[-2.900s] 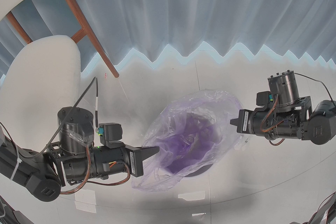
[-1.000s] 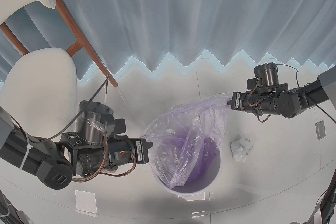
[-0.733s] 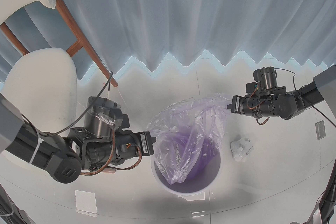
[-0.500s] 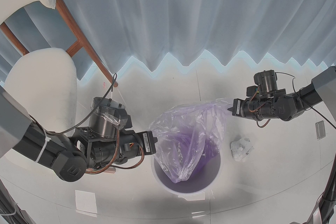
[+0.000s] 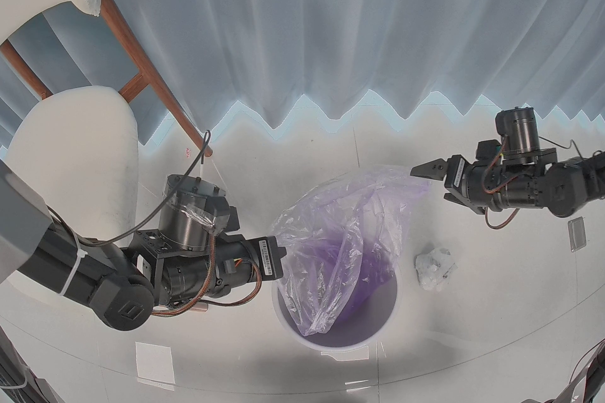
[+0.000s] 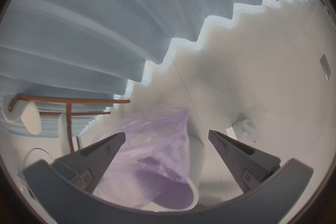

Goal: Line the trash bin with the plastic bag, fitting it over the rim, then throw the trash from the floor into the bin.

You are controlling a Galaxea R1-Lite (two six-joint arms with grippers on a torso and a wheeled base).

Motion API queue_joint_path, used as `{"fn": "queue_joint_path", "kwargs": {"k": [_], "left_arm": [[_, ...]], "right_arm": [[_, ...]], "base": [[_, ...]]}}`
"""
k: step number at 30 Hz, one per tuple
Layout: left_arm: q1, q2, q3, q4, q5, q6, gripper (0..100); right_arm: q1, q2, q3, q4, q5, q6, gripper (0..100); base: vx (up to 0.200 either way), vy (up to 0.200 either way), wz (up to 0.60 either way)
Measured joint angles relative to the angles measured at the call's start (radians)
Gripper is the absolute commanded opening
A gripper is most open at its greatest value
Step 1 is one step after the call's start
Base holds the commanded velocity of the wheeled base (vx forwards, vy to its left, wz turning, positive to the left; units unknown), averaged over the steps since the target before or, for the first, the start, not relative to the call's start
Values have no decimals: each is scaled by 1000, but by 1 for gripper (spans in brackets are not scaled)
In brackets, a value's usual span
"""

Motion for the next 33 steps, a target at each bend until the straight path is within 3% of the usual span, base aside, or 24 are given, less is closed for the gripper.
{"fn": "queue_joint_path", "kwargs": {"k": [5,11,15,27,33], "left_arm": [[-4,-18,4,-3,1,2,0],[-2,-33,11,-20,6,3,0],[-4,-40,17,-24,14,4,0],[-9,-45,9,-39,18,16,0],[-9,-46,15,-46,18,17,0]], "right_arm": [[60,-140,82,27,-15,50,100],[184,-212,121,58,-106,63,100],[234,-202,112,61,-164,56,100],[311,-69,-79,106,-214,57,100],[343,-15,-93,112,-226,64,100]], "base": [[0,0,0],[0,0,0],[0,0,0],[0,0,0],[0,0,0]]}}
